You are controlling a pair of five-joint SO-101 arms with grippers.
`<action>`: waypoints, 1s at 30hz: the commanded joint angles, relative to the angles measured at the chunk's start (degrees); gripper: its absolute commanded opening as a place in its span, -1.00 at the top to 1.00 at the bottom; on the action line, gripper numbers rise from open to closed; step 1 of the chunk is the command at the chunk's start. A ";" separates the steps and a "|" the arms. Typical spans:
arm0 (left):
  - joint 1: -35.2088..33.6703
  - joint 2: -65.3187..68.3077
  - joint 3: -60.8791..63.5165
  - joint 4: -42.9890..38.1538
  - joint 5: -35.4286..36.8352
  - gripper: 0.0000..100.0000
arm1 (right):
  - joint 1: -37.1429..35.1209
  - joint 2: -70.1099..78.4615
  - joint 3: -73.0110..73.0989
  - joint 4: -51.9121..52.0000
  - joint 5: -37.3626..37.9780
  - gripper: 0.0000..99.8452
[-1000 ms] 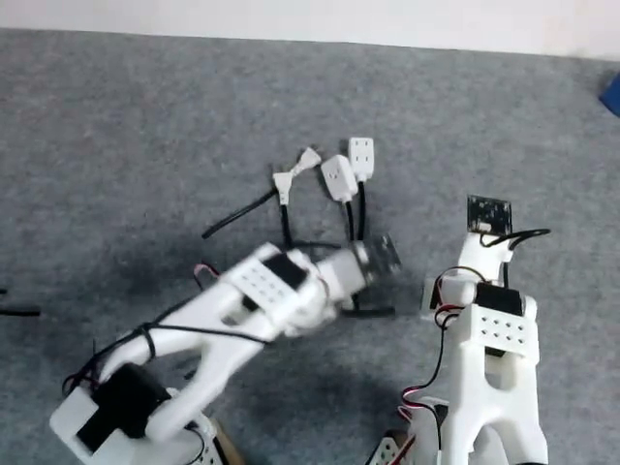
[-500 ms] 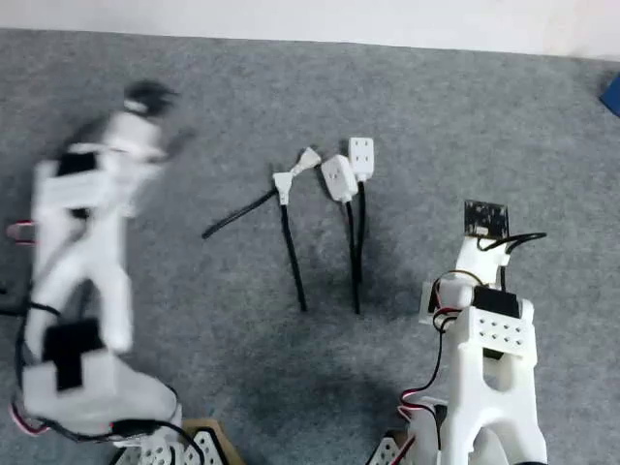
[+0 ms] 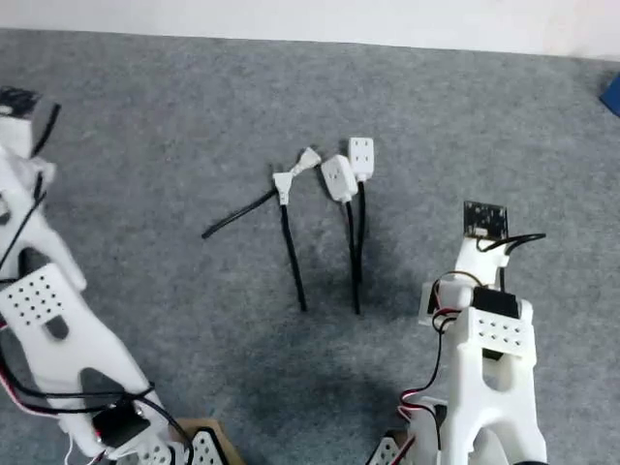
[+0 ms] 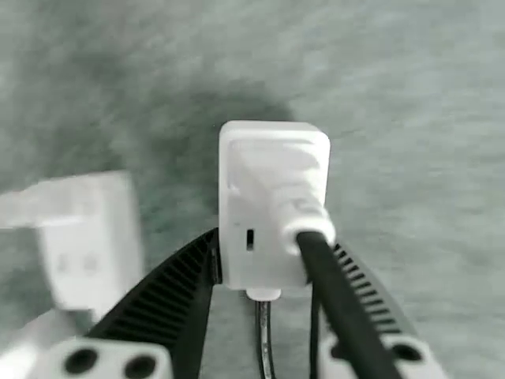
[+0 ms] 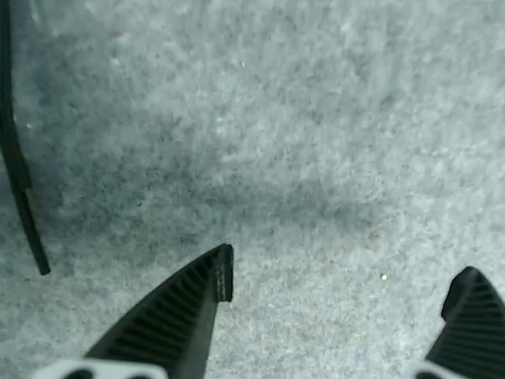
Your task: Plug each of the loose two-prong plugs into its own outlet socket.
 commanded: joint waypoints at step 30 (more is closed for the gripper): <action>-3.38 1.89 -27.21 16.44 17.49 0.22 | -2.15 -0.13 0.22 -1.54 -0.44 0.20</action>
